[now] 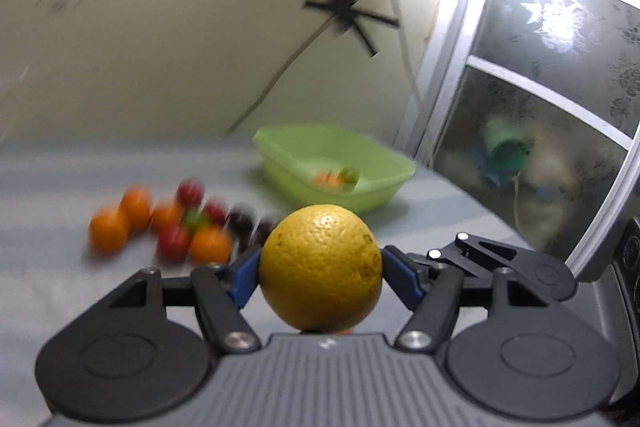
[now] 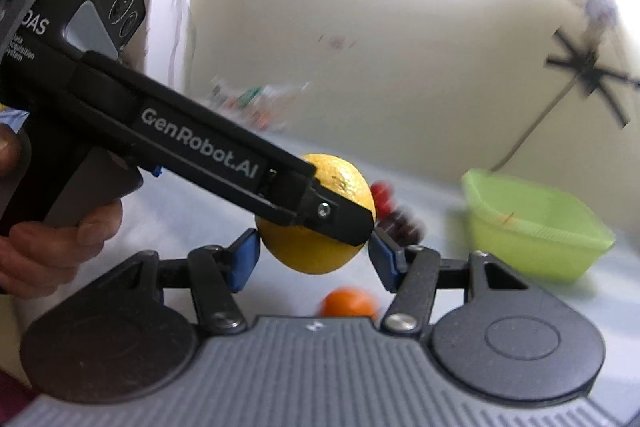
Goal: Organize fruits
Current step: 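Carry the grapefruit into the green basket and open the left tool, then grasp an orange tomato with the left tool while the right tool grasps a dark tomato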
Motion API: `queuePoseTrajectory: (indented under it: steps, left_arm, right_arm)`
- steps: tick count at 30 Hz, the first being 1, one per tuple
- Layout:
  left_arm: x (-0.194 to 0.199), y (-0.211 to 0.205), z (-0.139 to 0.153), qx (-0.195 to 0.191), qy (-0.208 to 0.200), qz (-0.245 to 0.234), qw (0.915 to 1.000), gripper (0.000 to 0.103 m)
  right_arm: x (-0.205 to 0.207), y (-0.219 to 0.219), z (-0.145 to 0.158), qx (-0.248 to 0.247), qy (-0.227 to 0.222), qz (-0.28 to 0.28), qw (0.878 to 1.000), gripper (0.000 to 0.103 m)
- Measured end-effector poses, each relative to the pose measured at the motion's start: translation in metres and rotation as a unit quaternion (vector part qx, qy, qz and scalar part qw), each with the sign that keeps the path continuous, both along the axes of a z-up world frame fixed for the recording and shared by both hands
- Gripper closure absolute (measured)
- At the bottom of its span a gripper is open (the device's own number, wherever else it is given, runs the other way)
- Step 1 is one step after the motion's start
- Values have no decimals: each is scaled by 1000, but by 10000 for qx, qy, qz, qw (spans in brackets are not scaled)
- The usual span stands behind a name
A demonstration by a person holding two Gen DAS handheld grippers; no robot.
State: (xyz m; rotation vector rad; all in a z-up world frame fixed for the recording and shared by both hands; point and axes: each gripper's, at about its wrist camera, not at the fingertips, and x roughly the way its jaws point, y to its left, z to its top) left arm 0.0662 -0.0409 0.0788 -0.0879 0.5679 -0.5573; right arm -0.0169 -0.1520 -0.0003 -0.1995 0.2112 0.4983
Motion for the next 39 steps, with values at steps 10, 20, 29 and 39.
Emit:
queuePoseTrajectory:
  steps: [10,20,29,39]
  left_arm:
    - [141,-98,14,312,-4,-600,9977,37]
    - [169,-135,-22,395,262,-388,9981,20]
    - [108,-38,30,-308,-542,44,9980,19]
    - [28,99,-12,-525,-68,1103,9925,45]
  right_arm:
    - [94,-78,25,298,153,-1121,9931,41]
    - [137,-94,-4,281,478,-1717,9836,27]
    - [114,-118,9,844,174,-1797,9799,28]
    - [71,-74,9,1052,732,-560,9902,82]
